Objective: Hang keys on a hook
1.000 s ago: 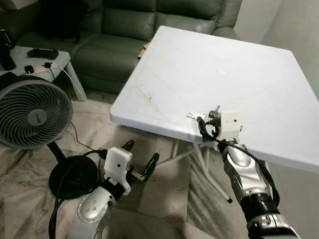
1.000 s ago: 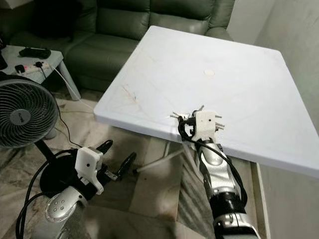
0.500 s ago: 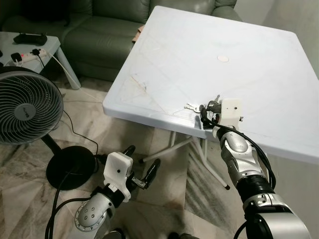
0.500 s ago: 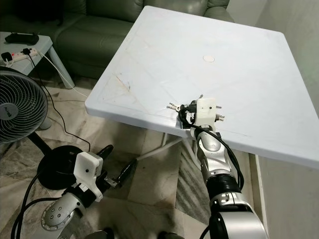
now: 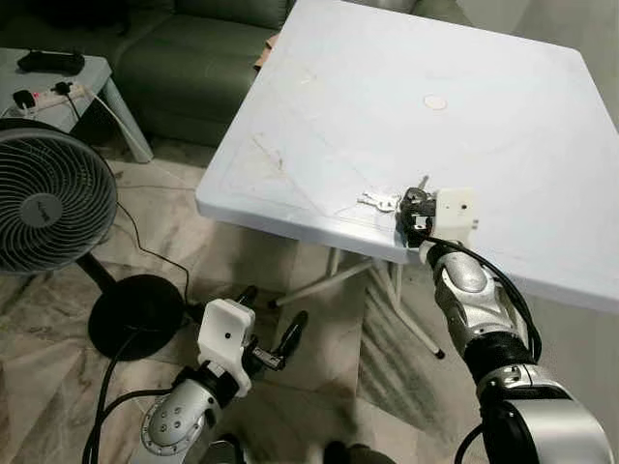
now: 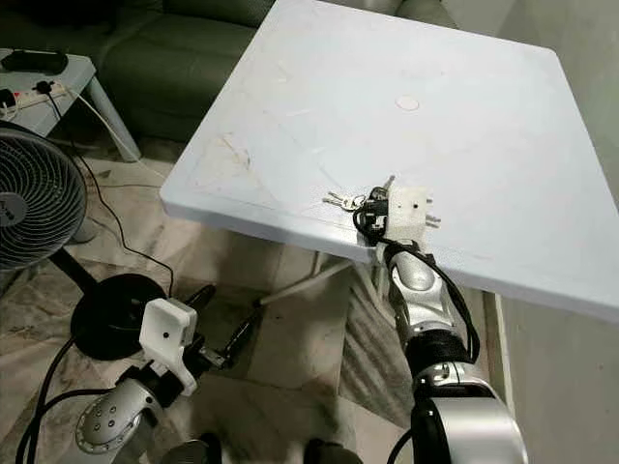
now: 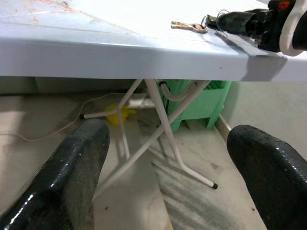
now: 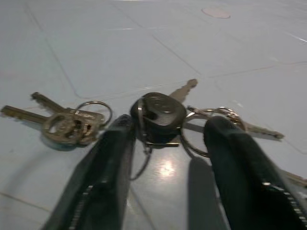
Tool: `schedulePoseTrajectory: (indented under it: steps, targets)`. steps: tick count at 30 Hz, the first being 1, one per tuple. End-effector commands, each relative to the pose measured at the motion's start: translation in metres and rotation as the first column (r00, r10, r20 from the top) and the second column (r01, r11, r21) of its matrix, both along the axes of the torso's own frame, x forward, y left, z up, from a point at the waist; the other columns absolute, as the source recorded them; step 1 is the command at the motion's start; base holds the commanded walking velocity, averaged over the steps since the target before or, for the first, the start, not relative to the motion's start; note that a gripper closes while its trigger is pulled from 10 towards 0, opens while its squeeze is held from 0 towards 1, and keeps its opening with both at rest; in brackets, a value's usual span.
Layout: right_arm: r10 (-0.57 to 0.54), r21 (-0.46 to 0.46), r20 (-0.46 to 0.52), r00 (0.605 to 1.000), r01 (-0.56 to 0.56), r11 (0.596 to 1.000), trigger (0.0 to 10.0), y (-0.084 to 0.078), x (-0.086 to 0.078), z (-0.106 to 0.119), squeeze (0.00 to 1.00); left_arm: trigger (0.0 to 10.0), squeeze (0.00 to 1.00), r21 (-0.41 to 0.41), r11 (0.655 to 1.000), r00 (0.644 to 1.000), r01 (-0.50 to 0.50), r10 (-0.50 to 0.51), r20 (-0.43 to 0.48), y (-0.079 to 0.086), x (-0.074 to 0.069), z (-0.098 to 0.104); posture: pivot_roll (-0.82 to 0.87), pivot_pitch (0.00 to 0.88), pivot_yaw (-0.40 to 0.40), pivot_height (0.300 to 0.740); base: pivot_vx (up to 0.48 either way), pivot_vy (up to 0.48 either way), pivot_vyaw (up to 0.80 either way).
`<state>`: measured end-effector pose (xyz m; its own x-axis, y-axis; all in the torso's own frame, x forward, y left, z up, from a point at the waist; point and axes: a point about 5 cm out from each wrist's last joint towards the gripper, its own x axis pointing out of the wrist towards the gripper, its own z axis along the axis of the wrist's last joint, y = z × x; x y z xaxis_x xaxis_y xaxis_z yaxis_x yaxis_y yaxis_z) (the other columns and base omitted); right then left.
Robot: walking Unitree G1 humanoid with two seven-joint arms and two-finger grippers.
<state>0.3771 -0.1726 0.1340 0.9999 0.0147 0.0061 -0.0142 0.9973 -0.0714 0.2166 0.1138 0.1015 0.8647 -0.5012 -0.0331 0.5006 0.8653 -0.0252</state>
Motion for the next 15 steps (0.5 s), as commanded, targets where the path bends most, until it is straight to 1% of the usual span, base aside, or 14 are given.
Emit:
schedulePoseTrajectory:
  steps: [1, 3, 4, 12, 13, 14, 15]
  targets:
    - [-0.015, -0.006, -0.002, 1.000, 0.015, 1.000, 0.5, -0.0056, 0.0003, -0.0001, 0.00, 10.0, 0.00, 0.008, 1.000, 1.000, 0.010, -0.010, -0.005, -0.0021, -0.0034, 0.0008, 0.11, 0.221, -0.080, 0.740, 0.000, 0.000, 0.00]
    - [-0.018, -0.008, 0.000, 1.000, 0.018, 1.000, 0.6, -0.0074, 0.0005, 0.0005, 0.00, 10.0, 0.00, 0.007, 1.000, 1.000, 0.011, -0.011, -0.005, -0.0025, -0.0034, 0.0010, 0.11, 0.223, -0.079, 0.740, 0.000, 0.000, 0.00]
    - [-0.017, -0.011, 0.002, 1.000, 0.017, 1.000, 0.0, -0.0081, 0.0004, 0.0007, 0.00, 10.0, 0.00, 0.007, 1.000, 1.000, 0.011, -0.011, -0.006, -0.0026, -0.0036, 0.0010, 0.11, 0.223, -0.079, 0.740, 0.000, 0.000, 0.00]
    - [-0.021, -0.031, 0.009, 1.000, 0.021, 0.999, 0.1, -0.0117, -0.0001, 0.0004, 0.00, 10.0, 0.00, 0.008, 1.000, 1.000, 0.005, -0.005, -0.008, -0.0024, -0.0049, 0.0008, 0.11, 0.226, -0.081, 0.740, 0.000, 0.000, 0.00]
    - [-0.020, -0.030, 0.009, 1.000, 0.020, 0.999, 1.2, -0.0117, -0.0002, 0.0004, 0.00, 10.0, 0.00, 0.008, 1.000, 1.000, 0.006, -0.005, -0.009, -0.0024, -0.0049, 0.0008, 0.11, 0.226, -0.081, 0.740, 0.000, 0.000, 0.00]
    - [-0.020, -0.030, 0.009, 1.000, 0.020, 0.999, 1.2, -0.0117, -0.0002, 0.0004, 0.00, 10.0, 0.00, 0.008, 1.000, 1.000, 0.006, -0.005, -0.009, -0.0024, -0.0049, 0.0008, 0.11, 0.226, -0.081, 0.740, 0.000, 0.000, 0.00]
    - [-0.015, -0.032, 0.010, 1.000, 0.015, 0.999, 0.3, -0.0117, -0.0005, -0.0001, 0.00, 10.0, 0.00, 0.009, 1.000, 1.000, 0.006, -0.006, -0.010, -0.0024, -0.0055, 0.0006, 0.11, 0.231, -0.082, 0.740, 0.000, 0.000, 0.00]
